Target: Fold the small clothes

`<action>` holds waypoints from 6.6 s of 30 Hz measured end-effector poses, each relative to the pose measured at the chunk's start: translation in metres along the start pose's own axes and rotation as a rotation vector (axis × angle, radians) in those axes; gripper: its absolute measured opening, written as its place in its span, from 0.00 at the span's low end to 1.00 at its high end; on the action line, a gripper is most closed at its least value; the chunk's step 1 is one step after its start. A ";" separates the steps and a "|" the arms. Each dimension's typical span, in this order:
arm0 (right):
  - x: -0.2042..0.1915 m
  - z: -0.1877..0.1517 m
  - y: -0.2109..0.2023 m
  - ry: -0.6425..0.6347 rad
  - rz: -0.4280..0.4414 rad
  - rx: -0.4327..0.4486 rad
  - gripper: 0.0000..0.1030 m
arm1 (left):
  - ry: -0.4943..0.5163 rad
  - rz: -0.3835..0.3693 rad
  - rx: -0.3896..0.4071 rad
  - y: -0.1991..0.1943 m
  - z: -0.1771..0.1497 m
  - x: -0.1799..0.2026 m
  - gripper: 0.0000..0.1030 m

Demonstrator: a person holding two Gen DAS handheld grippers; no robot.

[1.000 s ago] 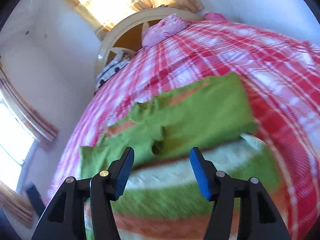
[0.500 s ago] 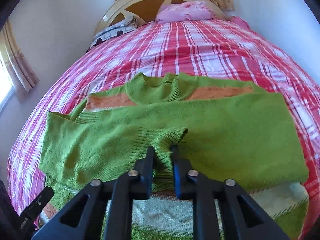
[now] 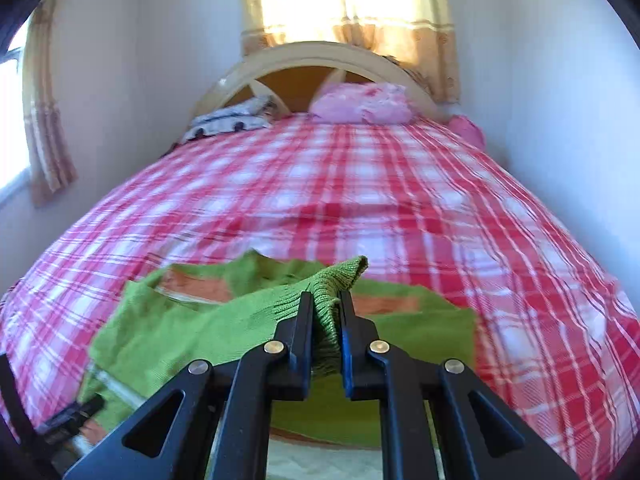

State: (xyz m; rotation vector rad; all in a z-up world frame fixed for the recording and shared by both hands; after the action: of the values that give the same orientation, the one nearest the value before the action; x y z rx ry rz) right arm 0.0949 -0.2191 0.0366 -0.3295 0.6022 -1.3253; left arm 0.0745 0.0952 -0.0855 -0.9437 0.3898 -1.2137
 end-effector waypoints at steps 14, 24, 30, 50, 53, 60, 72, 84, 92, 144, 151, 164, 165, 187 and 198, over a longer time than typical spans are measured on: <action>0.067 -0.055 -0.007 0.160 -0.273 -0.068 0.14 | 0.010 0.009 -0.002 0.003 0.000 0.002 1.00; 0.009 -0.068 0.039 0.062 0.028 -0.217 0.14 | 0.004 0.001 -0.002 0.003 -0.001 0.002 1.00; 0.034 -0.079 0.025 0.112 0.040 -0.249 0.14 | 0.002 -0.004 -0.005 0.003 -0.001 0.000 1.00; 0.039 -0.164 -0.216 -0.014 0.137 -0.133 0.27 | 0.424 -0.173 0.124 -0.113 -0.048 -0.048 1.00; 0.028 -0.187 -0.227 -0.041 0.190 -0.162 0.33 | 0.513 -0.184 0.112 -0.129 -0.074 -0.066 1.00; 0.018 -0.238 -0.243 -0.002 0.297 -0.202 0.43 | 0.481 -0.337 0.054 -0.152 -0.112 -0.099 1.00; 0.001 -0.271 -0.248 -0.015 0.328 -0.279 0.43 | 0.418 -0.326 0.018 -0.147 -0.142 -0.127 1.00; -0.004 -0.286 -0.248 0.024 0.374 -0.298 0.43 | 0.401 -0.326 -0.007 -0.147 -0.147 -0.121 0.86; 0.009 -0.291 -0.243 0.132 0.413 -0.288 0.43 | 0.408 -0.313 -0.006 -0.146 -0.149 -0.117 0.88; 0.034 -0.146 -0.191 0.448 0.606 -0.014 0.06 | 0.328 -0.319 0.029 -0.146 -0.028 -0.033 0.07; 0.074 -0.142 -0.111 0.536 0.421 -0.046 0.06 | 0.342 -0.281 0.011 -0.111 0.008 -0.030 0.08; 0.060 -0.155 -0.116 0.412 0.401 -0.020 0.30 | 0.504 -0.292 -0.031 -0.085 -0.002 -0.032 0.50; 0.054 -0.154 -0.125 0.381 0.377 -0.002 0.42 | 0.522 -0.282 -0.039 -0.079 -0.006 -0.028 0.50; 0.025 -0.143 -0.147 0.223 0.218 0.032 0.47 | 0.526 -0.272 -0.104 -0.053 -0.027 -0.008 0.41; 0.048 -0.146 -0.144 0.214 0.134 0.001 0.47 | 0.361 -0.352 -0.198 -0.038 -0.011 -0.018 0.43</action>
State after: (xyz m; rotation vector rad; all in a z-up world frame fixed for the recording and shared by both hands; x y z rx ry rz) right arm -0.0999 -0.2824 -0.0118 -0.1444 0.7889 -1.2402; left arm 0.0371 0.1055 -0.0655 -0.9884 0.6585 -1.7006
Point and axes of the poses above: each gripper's, at about its wrist camera, not at the fingertips, and y roughly the way its jaws point, x to its right, z to its top, the point moved 2 cm from there along y, roughly the way its jaws point, and after that the axes turned 15 degrees about z, right-handed, at the moved point
